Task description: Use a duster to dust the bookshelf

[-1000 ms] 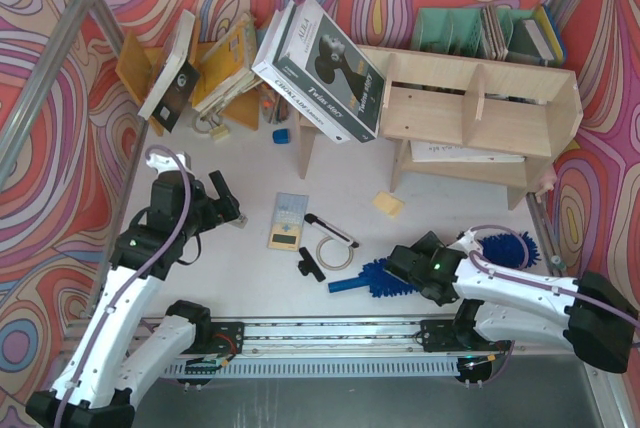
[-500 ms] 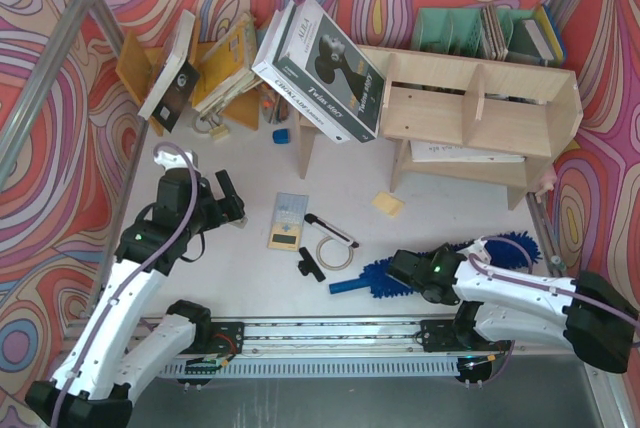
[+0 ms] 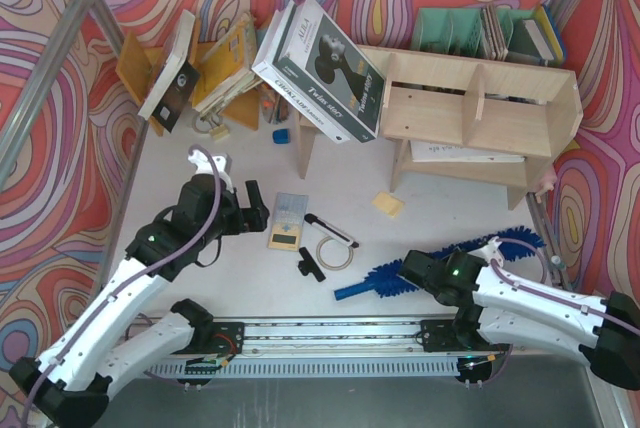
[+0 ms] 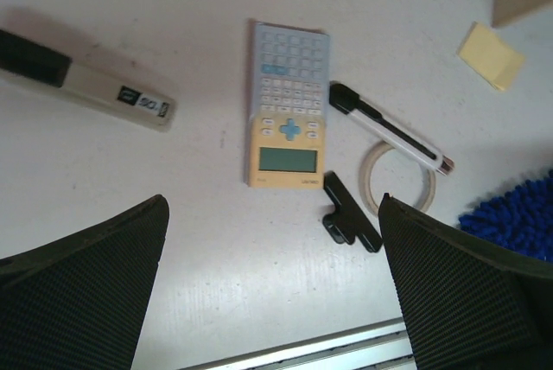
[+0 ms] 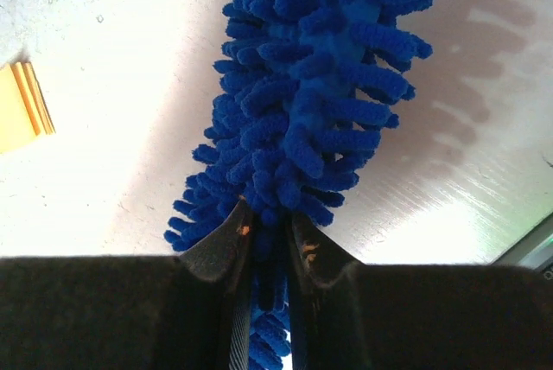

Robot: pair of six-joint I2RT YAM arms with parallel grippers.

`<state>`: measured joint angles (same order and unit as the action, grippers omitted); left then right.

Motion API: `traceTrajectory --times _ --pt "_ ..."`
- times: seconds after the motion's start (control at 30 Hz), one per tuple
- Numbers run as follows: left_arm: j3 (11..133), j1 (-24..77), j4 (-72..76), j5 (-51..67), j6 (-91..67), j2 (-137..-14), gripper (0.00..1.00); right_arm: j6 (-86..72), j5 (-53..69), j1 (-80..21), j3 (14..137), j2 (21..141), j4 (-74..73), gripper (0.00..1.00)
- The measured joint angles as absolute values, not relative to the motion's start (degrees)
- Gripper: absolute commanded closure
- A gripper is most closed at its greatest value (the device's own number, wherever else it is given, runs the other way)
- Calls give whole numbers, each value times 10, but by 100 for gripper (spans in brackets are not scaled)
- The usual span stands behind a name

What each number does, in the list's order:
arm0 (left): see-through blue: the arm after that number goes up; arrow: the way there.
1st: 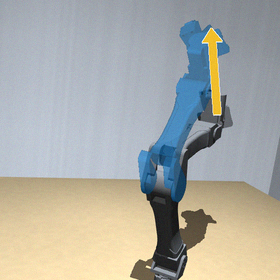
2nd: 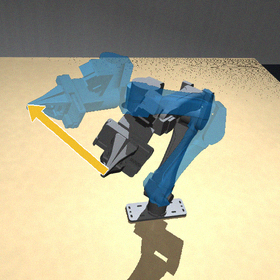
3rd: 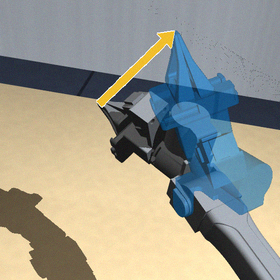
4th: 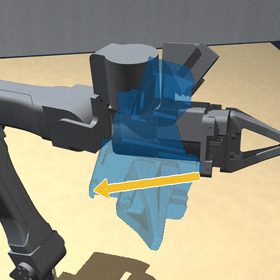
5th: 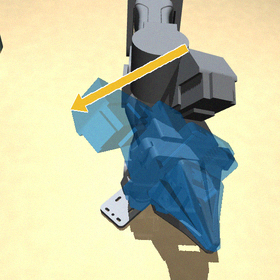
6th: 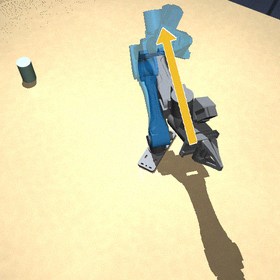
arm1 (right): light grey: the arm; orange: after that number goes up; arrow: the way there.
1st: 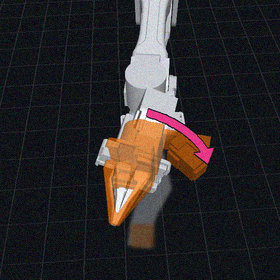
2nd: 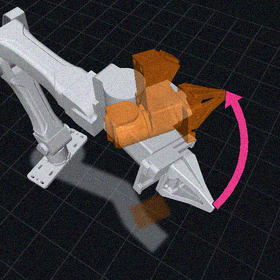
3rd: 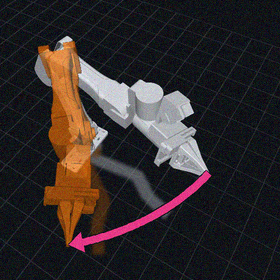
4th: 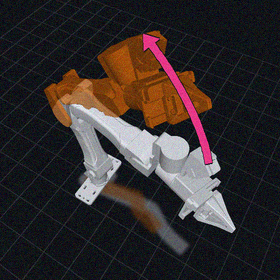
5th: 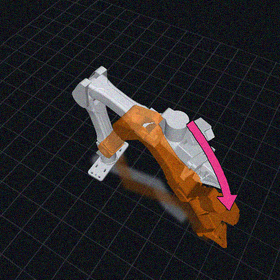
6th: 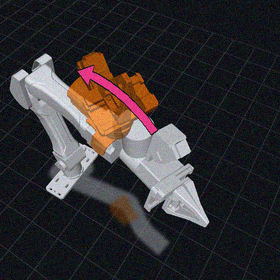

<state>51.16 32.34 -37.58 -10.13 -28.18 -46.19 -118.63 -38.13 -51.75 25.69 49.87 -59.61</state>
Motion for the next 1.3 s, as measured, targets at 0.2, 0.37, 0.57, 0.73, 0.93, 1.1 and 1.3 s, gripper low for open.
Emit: traceTrajectory --times 0.2,0.37,0.57,0.73,0.93,1.1,1.3 --pt "512 447 -345 -145 -273 -482 2 -1186 -387 -517 270 481 -633 87" --pt "513 573 -301 -187 -251 -550 2 -1186 -394 -517 291 473 -656 90" --pt "514 681 -222 -196 -198 -650 2 -1186 -410 -517 316 463 -670 92" --pt "514 708 -163 -149 -164 -703 2 -1186 -420 -517 334 455 -679 92" --pt "540 710 -144 -62 -141 -761 2 -1186 -425 -517 345 445 -681 93" --pt "544 715 -131 -25 -131 -791 3 -1186 -426 -517 350 435 -681 93" --pt "544 723 -96 -22 -121 -811 5 -1186 -428 -517 362 431 -681 93"
